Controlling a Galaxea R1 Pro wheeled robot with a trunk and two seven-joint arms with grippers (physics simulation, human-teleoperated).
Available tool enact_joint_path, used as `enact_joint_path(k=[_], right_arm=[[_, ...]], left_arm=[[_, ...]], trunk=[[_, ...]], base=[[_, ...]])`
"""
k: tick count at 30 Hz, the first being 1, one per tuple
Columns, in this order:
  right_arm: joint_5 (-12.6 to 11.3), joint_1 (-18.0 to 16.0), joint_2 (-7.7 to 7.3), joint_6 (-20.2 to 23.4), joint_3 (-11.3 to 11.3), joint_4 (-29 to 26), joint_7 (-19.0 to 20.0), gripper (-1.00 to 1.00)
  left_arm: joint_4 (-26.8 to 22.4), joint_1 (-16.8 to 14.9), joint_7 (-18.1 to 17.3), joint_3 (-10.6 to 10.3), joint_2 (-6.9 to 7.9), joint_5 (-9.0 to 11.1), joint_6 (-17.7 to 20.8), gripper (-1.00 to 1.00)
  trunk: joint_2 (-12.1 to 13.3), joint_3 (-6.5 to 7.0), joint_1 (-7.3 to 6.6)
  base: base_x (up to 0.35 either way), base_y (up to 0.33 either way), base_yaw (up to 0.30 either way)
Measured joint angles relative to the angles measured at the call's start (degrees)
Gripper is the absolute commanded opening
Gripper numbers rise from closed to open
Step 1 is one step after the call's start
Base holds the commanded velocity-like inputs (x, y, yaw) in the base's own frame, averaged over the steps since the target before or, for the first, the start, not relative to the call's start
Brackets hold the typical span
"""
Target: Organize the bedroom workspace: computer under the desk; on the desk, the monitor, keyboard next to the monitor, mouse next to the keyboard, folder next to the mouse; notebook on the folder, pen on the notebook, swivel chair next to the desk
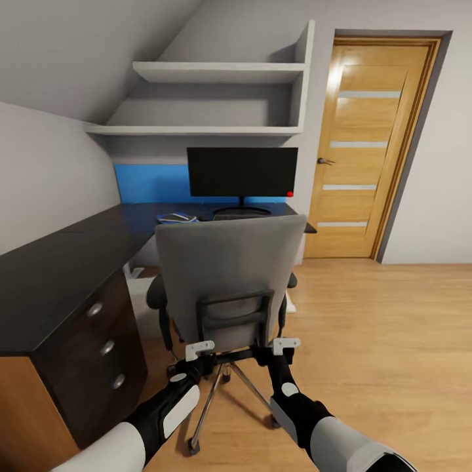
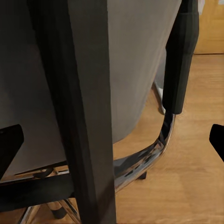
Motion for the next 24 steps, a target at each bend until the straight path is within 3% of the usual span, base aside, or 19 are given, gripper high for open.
enact_joint_path(k=[10, 24], right_arm=[[0.5, 0.0, 0.0, 0.1, 0.3, -0.1, 0.1, 1.0], [0.4, 0.0, 0.0, 0.0, 0.3, 0.0, 0.1, 1.0]], left_arm=[[0.1, 0.0, 0.1, 0.0, -0.01, 0.0, 0.0, 1.0], [0.1, 0.0, 0.0, -0.1, -0.01, 0.2, 0.0, 1.0]], trunk=[[0.0, 0.01, 0.0], [0.0, 0.0, 0.0]], base=[[0.319, -0.112, 0.0], [0.323, -0.004, 0.0]])
